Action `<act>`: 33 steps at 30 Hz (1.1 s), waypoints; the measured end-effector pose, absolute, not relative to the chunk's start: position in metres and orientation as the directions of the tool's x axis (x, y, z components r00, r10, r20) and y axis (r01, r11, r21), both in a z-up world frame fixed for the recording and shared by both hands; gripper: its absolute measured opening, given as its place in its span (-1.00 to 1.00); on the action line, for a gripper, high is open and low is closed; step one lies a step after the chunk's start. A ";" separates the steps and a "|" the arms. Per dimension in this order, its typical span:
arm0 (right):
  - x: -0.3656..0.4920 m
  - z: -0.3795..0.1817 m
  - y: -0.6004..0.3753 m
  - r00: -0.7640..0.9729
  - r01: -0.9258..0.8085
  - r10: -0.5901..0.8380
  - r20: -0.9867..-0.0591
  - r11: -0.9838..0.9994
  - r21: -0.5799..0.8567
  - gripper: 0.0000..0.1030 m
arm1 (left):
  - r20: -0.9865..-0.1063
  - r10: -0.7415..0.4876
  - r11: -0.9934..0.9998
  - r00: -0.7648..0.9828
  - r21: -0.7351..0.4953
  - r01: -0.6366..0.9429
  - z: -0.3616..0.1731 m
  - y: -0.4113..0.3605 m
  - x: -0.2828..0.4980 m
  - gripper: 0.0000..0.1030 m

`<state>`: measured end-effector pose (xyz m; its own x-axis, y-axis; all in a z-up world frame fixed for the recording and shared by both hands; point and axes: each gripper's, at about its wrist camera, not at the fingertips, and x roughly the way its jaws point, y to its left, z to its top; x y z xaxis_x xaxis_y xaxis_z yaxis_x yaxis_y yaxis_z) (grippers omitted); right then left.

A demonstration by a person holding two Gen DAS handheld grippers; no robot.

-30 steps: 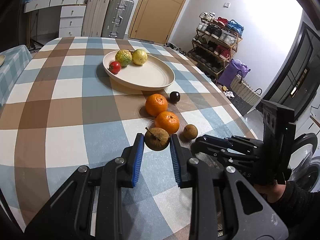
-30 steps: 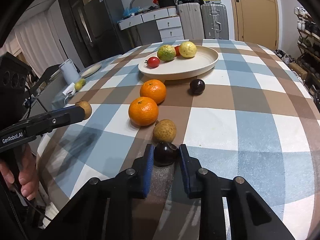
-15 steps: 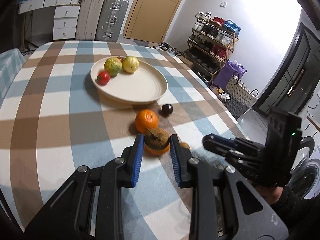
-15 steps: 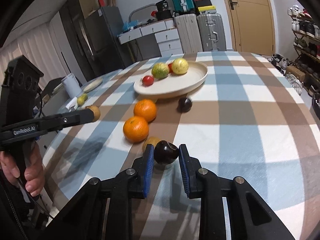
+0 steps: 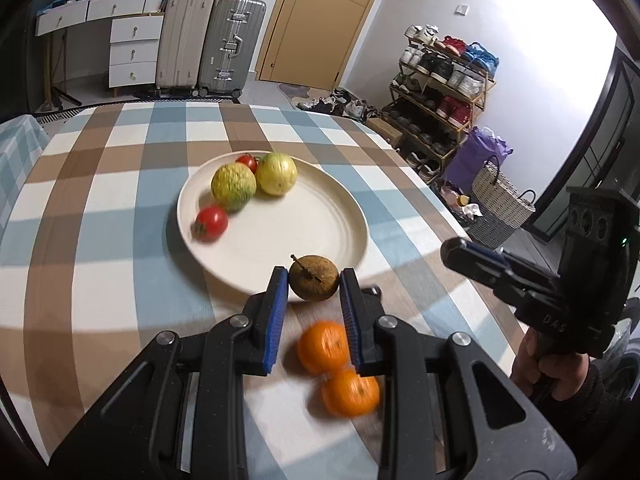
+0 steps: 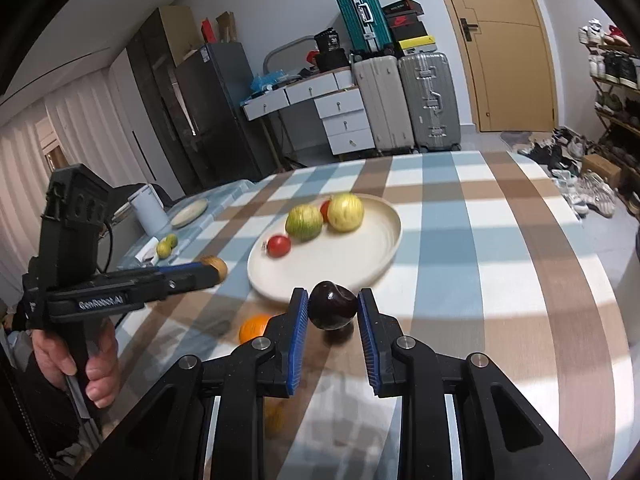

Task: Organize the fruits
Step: 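Carry both fruits onto the cream plate and open both grippers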

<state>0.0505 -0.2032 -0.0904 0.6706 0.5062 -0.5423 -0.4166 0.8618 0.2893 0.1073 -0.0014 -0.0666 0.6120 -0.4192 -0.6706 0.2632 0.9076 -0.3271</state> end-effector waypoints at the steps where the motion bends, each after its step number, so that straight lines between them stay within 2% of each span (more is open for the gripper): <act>1: 0.059 -0.089 -0.202 0.670 -0.421 0.511 -0.538 0.859 0.292 -0.50 | -0.674 -0.416 0.909 0.611 -0.325 0.261 -0.068 -0.003 0.115 -0.54; 11: 0.148 -0.086 -0.192 0.626 -0.457 0.576 -0.525 0.817 0.352 -0.50 | -0.714 -0.371 0.928 0.593 -0.268 0.257 -0.090 -0.025 0.193 -0.54; 19: 0.212 -0.110 -0.180 0.565 -0.455 0.599 -0.567 0.800 0.391 -0.50 | -0.723 -0.308 0.947 0.619 -0.172 0.271 -0.100 -0.038 0.223 -0.54; 33: 0.246 -0.137 -0.163 0.529 -0.449 0.560 -0.638 0.822 0.350 -0.50 | -0.729 -0.282 0.953 0.624 -0.141 0.267 -0.111 -0.044 0.241 -0.54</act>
<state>0.2458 -0.1628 -0.1367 0.5288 0.5600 -0.6378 -0.4491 0.8222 0.3497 0.2408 -0.0438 -0.1105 0.6237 -0.2821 -0.7290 0.2667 0.9535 -0.1408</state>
